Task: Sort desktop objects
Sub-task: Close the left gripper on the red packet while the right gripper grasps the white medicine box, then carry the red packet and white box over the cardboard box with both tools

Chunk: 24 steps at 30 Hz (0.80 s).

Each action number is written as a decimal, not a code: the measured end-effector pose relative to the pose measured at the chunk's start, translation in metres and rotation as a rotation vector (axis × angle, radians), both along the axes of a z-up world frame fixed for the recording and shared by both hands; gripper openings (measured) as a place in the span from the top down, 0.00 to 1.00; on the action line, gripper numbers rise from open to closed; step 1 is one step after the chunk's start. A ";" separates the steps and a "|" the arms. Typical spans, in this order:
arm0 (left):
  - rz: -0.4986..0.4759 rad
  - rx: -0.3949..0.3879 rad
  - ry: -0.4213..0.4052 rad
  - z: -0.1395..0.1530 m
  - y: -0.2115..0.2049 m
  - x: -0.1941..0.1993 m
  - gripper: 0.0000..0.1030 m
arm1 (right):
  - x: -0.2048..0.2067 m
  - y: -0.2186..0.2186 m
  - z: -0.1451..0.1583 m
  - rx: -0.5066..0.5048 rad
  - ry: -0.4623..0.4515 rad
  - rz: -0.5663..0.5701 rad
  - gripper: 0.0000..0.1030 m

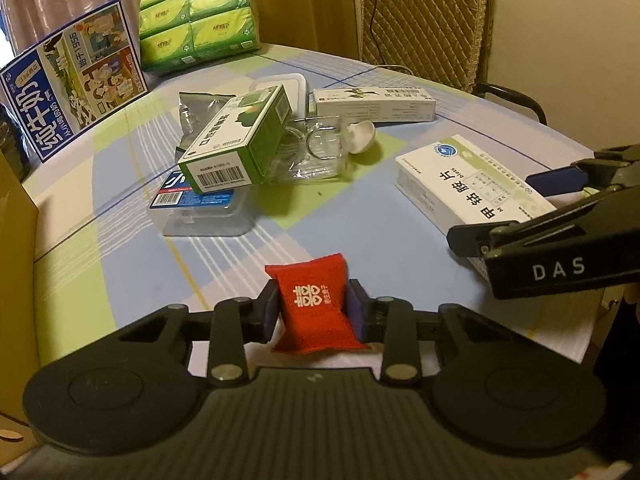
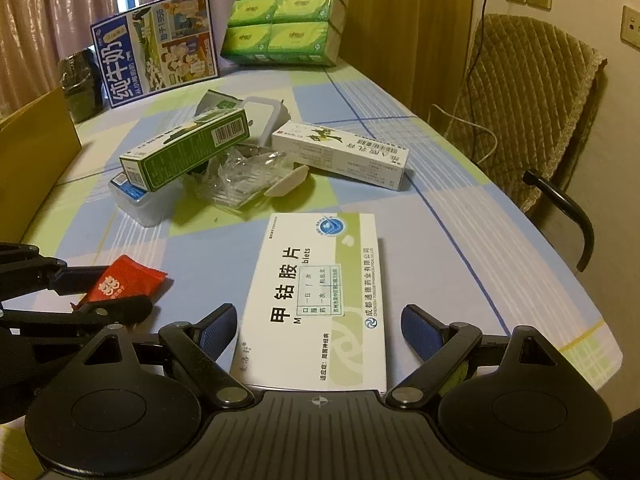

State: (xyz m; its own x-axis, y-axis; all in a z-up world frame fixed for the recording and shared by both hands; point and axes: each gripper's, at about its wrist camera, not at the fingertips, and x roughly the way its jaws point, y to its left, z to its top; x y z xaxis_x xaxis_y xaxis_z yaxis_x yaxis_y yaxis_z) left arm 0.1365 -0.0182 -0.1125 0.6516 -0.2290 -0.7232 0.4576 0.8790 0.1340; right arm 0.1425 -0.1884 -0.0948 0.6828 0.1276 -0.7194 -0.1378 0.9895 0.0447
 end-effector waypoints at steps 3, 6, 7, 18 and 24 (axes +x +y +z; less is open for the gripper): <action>0.008 -0.014 0.006 0.000 0.002 0.000 0.72 | 0.000 0.001 0.000 -0.003 -0.006 0.004 0.16; 0.014 -0.021 0.001 0.000 0.003 -0.001 0.72 | 0.000 0.002 0.000 -0.006 -0.012 0.009 0.16; 0.016 -0.022 -0.003 -0.001 0.004 -0.002 0.72 | 0.001 0.003 -0.001 -0.008 -0.015 0.012 0.16; 0.062 -0.065 0.024 0.000 0.008 0.000 0.75 | 0.010 0.005 -0.005 -0.017 -0.026 -0.003 0.17; 0.081 -0.078 0.031 0.001 0.009 0.001 0.76 | 0.010 0.006 -0.006 -0.029 -0.024 -0.002 0.32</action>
